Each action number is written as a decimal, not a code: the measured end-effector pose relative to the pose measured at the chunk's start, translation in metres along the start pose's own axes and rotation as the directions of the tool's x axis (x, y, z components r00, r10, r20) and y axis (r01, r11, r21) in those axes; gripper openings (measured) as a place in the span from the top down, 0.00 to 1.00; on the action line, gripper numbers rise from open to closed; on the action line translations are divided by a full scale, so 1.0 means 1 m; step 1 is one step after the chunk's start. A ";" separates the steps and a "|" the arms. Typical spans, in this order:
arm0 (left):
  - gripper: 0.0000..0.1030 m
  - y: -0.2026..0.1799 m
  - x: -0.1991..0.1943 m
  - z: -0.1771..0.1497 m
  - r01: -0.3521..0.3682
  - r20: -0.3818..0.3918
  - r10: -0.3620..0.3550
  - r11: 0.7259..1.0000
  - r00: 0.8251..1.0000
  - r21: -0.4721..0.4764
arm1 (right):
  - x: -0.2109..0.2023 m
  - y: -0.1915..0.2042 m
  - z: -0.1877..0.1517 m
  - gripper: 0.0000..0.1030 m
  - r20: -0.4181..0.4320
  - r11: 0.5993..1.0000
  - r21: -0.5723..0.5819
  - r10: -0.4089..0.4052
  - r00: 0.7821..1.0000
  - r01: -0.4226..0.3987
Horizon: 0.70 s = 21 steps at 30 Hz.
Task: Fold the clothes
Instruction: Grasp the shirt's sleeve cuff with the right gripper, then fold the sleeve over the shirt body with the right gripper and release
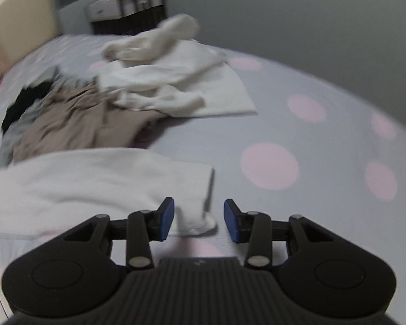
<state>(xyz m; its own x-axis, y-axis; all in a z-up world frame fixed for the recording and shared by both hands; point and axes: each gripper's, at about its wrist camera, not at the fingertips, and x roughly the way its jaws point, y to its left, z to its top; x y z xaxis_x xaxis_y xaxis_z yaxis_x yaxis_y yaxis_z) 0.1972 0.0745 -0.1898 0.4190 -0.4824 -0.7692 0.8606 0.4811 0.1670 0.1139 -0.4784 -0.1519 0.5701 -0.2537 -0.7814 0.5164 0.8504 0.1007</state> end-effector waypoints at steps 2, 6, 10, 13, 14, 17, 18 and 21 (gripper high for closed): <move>0.60 -0.001 0.001 0.000 -0.002 -0.001 0.002 1.000 1.000 0.001 | 0.013 -0.013 -0.002 0.57 -0.013 0.997 0.073 0.019 1.000 -0.018; 0.60 0.002 0.003 0.000 0.001 -0.012 -0.001 0.999 1.000 -0.038 | 0.024 -0.018 -0.009 0.56 -0.029 0.986 0.163 0.025 0.999 -0.020; 0.60 0.002 0.001 0.000 -0.007 -0.010 0.006 0.998 1.000 -0.062 | 0.023 -0.015 -0.006 0.85 -0.019 0.987 0.152 0.046 0.999 -0.043; 0.60 0.002 -0.005 0.002 0.001 -0.003 -0.001 0.996 1.000 -0.084 | 0.010 -0.008 -0.001 0.86 0.017 0.981 0.178 0.079 0.997 -0.081; 0.60 0.003 -0.009 0.003 0.008 0.003 -0.008 0.995 1.000 -0.098 | 0.004 -0.005 0.001 0.87 0.032 0.977 0.190 0.089 0.996 -0.093; 0.60 0.005 -0.023 0.008 0.031 0.036 -0.026 0.990 0.999 -0.140 | -0.023 0.027 0.010 0.87 0.103 0.982 0.106 0.145 0.984 -0.155; 0.60 0.005 -0.029 0.009 0.036 0.048 -0.029 0.988 0.998 -0.151 | -0.032 0.042 0.013 0.87 0.122 0.982 0.054 0.174 0.977 -0.181; 0.60 0.009 -0.045 0.011 0.045 0.071 -0.033 0.983 0.997 -0.181 | -0.056 0.091 0.020 0.87 0.140 0.961 -0.075 0.273 0.952 -0.265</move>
<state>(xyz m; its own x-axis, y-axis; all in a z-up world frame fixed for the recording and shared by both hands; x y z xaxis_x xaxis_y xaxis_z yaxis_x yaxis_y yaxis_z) 0.1895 0.0926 -0.1474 0.4100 -0.5487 -0.7286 0.8122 0.5831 0.0179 0.1419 -0.3967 -0.0866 0.7732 -0.0737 -0.6298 0.2978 0.9191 0.2580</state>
